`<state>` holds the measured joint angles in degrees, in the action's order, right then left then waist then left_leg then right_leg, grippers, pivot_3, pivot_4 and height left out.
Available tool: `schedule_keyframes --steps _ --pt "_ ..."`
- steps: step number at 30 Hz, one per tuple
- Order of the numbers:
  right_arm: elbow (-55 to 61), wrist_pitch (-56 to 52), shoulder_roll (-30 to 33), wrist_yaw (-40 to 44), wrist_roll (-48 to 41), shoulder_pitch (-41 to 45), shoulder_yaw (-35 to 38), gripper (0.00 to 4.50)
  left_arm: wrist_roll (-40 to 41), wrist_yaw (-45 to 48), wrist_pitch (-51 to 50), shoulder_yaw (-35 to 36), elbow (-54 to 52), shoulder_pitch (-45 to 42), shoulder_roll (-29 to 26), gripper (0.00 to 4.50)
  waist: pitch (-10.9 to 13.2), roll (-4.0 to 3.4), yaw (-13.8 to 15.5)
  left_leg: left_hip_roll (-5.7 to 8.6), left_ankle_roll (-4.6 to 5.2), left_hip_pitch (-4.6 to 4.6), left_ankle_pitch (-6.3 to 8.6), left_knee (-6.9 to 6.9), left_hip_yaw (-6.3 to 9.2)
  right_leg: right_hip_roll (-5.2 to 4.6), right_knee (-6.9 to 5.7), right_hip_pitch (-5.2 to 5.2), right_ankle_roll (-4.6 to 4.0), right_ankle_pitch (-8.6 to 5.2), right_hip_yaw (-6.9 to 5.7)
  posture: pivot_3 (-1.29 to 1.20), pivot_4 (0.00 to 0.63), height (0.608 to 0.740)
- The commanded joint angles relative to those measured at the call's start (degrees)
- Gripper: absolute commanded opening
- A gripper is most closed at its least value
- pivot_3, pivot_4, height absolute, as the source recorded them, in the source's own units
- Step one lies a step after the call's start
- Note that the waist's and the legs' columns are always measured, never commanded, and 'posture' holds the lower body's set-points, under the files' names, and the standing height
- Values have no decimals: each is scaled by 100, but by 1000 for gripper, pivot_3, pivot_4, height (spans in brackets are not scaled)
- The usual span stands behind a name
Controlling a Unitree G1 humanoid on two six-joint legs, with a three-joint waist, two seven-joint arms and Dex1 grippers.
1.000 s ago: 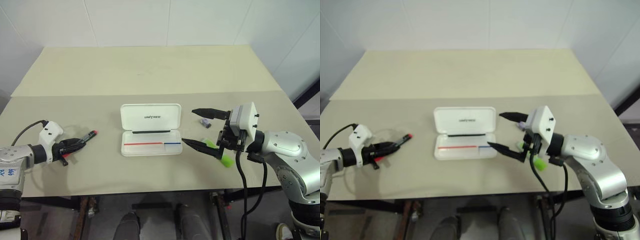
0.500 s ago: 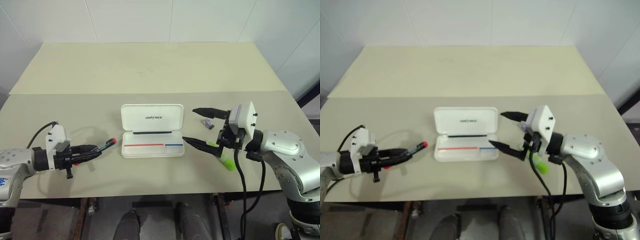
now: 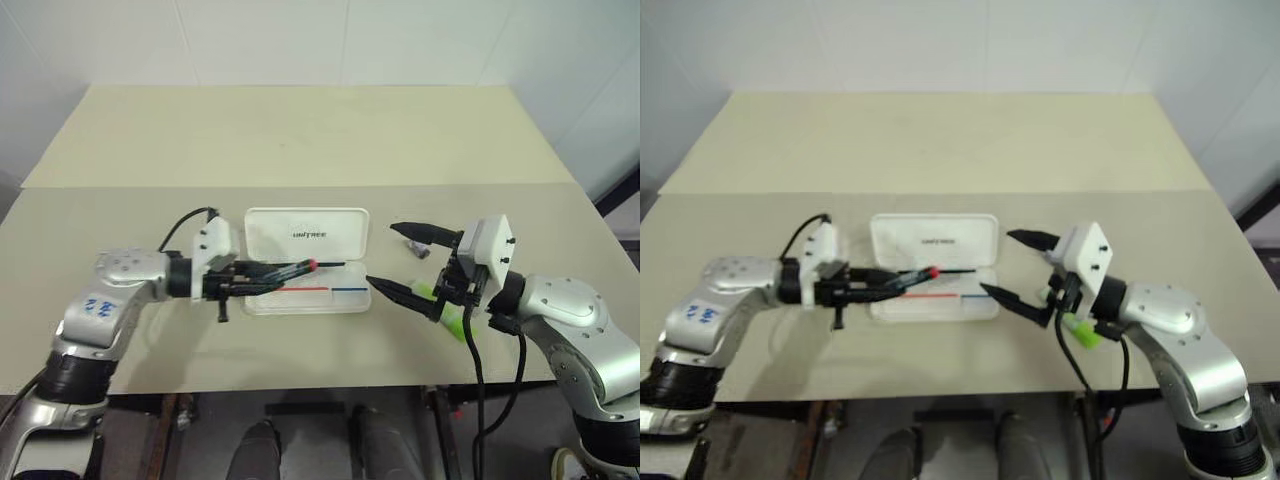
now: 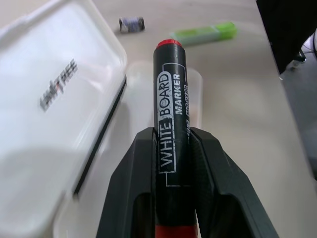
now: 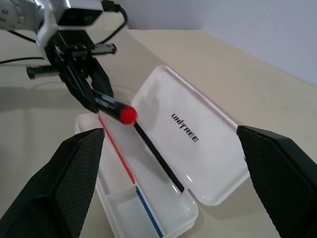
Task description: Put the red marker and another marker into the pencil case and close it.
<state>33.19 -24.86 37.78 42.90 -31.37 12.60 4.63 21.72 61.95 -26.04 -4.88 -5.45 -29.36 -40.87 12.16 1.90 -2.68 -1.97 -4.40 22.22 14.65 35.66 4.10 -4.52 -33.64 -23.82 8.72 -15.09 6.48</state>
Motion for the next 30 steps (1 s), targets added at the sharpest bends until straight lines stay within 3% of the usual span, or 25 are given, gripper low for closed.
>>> schedule_keyframes --steps 1,12,28,30 --pt "329 30 -2 -204 4 -51 201 4500 -280 -50 134 -206 176 -330 101 520 0 0 -22 0 0 -1 0 -1 0 0 -2 0 0 0 0 0 150 740" --pt "732 -59 19 -663 -50 -349 391 4500 -1079 -3 746 -878 797 -857 536 520 0 0 18 0 1 -1 0 7 1 1 -1 5 -4 -3 1 0 150 740" --pt "973 -223 -2 -895 -151 -405 431 4500 -1594 -67 1377 -961 1525 -783 735 520 -1 0 102 1 1 -1 0 26 1 0 -1 15 -14 -8 1 0 150 740" --pt "958 -230 5 -882 -159 -393 445 4500 -1609 -113 1445 -947 1527 -813 797 1267 -1 0 102 1 1 -1 0 29 1 0 -1 16 -14 -8 1 0 150 740"
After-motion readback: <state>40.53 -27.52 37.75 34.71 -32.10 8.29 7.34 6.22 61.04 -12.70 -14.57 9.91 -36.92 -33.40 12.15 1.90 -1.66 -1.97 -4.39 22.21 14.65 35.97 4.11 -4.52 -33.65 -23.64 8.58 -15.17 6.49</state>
